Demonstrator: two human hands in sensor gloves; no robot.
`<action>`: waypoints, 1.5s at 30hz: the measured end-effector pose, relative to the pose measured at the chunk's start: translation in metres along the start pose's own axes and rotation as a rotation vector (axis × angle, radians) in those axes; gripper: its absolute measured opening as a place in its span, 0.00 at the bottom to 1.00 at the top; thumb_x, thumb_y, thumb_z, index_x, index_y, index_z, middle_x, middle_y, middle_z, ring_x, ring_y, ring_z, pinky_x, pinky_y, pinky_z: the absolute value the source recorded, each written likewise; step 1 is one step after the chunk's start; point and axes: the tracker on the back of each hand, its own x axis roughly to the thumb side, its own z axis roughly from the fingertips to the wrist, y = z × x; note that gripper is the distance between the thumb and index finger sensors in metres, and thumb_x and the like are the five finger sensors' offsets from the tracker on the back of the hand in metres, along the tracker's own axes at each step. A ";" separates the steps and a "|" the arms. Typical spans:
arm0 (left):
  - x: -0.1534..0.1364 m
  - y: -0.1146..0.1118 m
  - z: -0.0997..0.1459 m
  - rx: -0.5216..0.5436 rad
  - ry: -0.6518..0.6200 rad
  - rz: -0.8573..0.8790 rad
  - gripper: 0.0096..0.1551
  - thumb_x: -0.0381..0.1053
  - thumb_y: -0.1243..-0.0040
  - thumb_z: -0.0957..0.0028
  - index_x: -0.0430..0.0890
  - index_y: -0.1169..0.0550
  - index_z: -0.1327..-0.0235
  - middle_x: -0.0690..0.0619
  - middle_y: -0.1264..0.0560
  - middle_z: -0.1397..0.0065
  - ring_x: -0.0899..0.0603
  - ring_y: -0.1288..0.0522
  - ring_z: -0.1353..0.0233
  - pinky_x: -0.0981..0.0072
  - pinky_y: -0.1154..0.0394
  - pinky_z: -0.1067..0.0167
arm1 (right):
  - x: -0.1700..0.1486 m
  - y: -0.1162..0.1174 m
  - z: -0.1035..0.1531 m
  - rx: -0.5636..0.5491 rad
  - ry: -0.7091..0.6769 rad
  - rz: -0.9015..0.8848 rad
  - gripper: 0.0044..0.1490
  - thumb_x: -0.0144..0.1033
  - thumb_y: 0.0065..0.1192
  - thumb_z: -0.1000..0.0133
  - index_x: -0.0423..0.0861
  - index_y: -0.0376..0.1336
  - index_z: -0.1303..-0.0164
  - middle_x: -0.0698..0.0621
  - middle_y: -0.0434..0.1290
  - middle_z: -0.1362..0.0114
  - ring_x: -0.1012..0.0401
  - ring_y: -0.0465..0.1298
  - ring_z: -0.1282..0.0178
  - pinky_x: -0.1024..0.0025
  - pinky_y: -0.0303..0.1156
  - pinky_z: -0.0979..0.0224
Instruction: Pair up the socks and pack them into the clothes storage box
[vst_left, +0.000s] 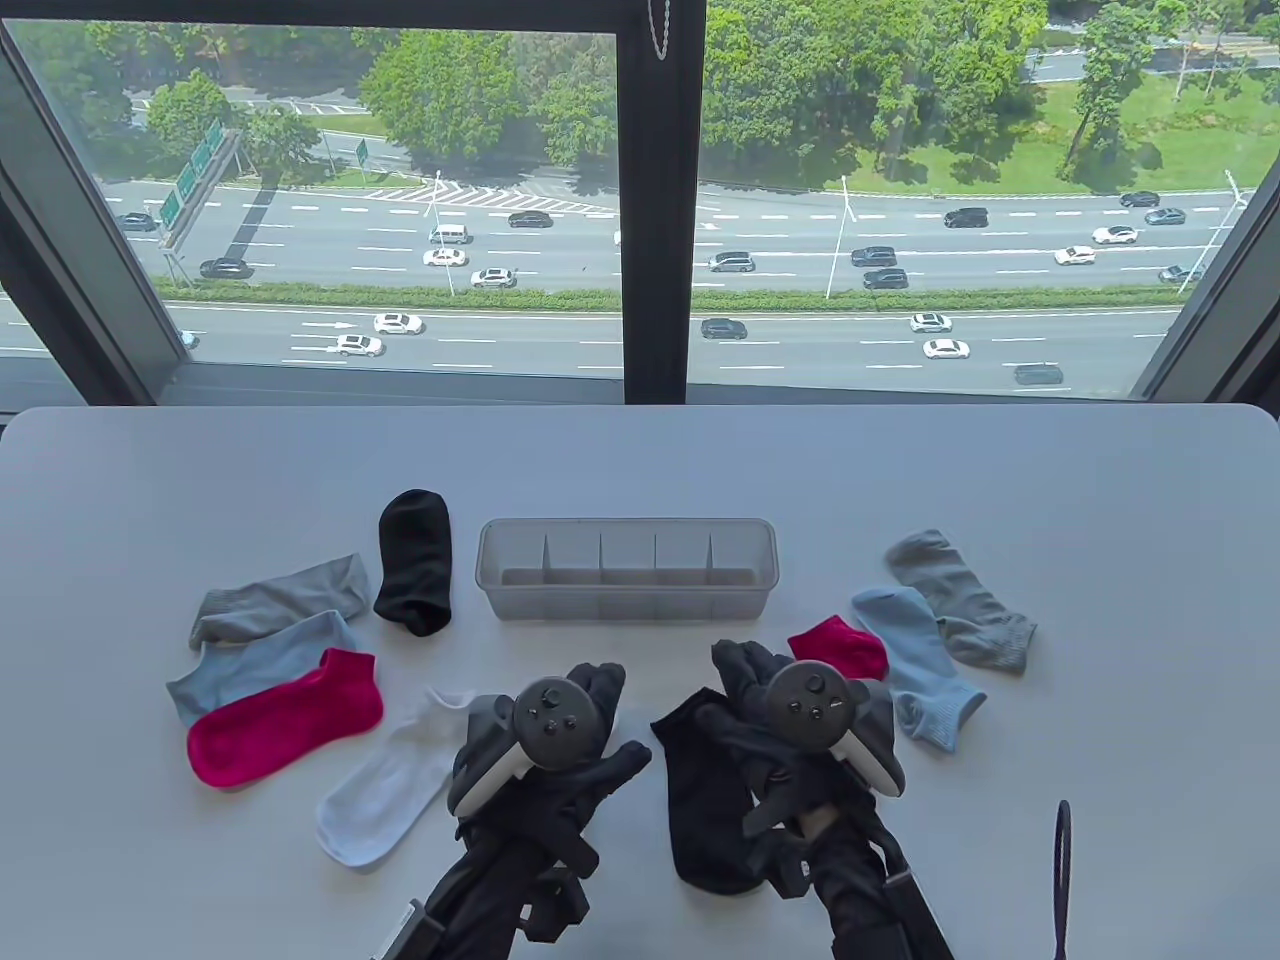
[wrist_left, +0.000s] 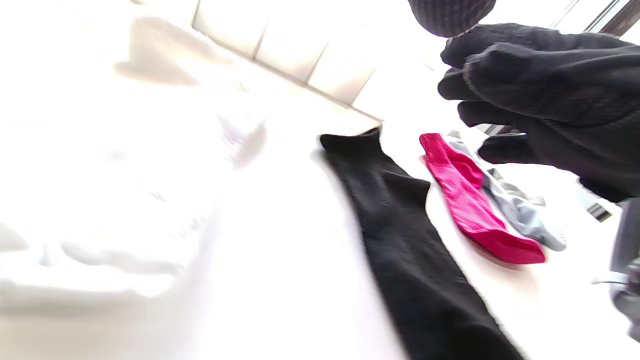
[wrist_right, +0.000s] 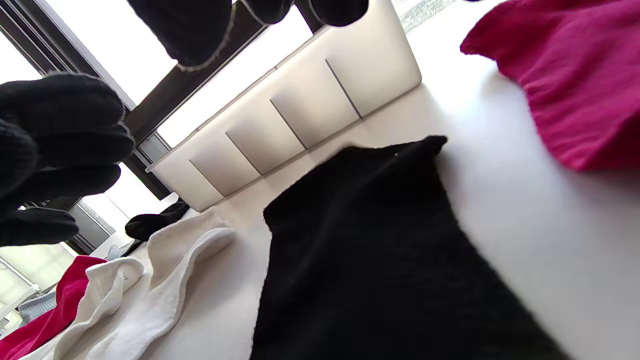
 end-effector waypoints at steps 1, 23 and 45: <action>-0.001 0.004 0.002 0.014 0.005 -0.012 0.45 0.59 0.52 0.38 0.51 0.59 0.17 0.45 0.66 0.12 0.33 0.69 0.13 0.24 0.65 0.25 | 0.005 -0.003 0.002 -0.009 -0.015 0.012 0.43 0.45 0.52 0.34 0.42 0.43 0.13 0.27 0.43 0.12 0.30 0.39 0.18 0.25 0.45 0.25; -0.139 0.111 -0.048 -0.020 0.529 -0.203 0.40 0.47 0.49 0.35 0.55 0.56 0.18 0.54 0.65 0.11 0.41 0.69 0.12 0.31 0.68 0.22 | 0.033 0.027 -0.002 0.217 -0.058 0.243 0.43 0.50 0.41 0.33 0.43 0.36 0.14 0.34 0.30 0.11 0.37 0.25 0.18 0.32 0.28 0.24; -0.111 0.152 -0.018 0.286 0.165 -0.018 0.23 0.53 0.51 0.37 0.42 0.19 0.42 0.41 0.20 0.31 0.30 0.26 0.26 0.29 0.37 0.29 | 0.047 0.015 0.003 0.024 -0.154 0.156 0.46 0.51 0.45 0.34 0.42 0.36 0.14 0.31 0.44 0.12 0.33 0.41 0.16 0.28 0.42 0.22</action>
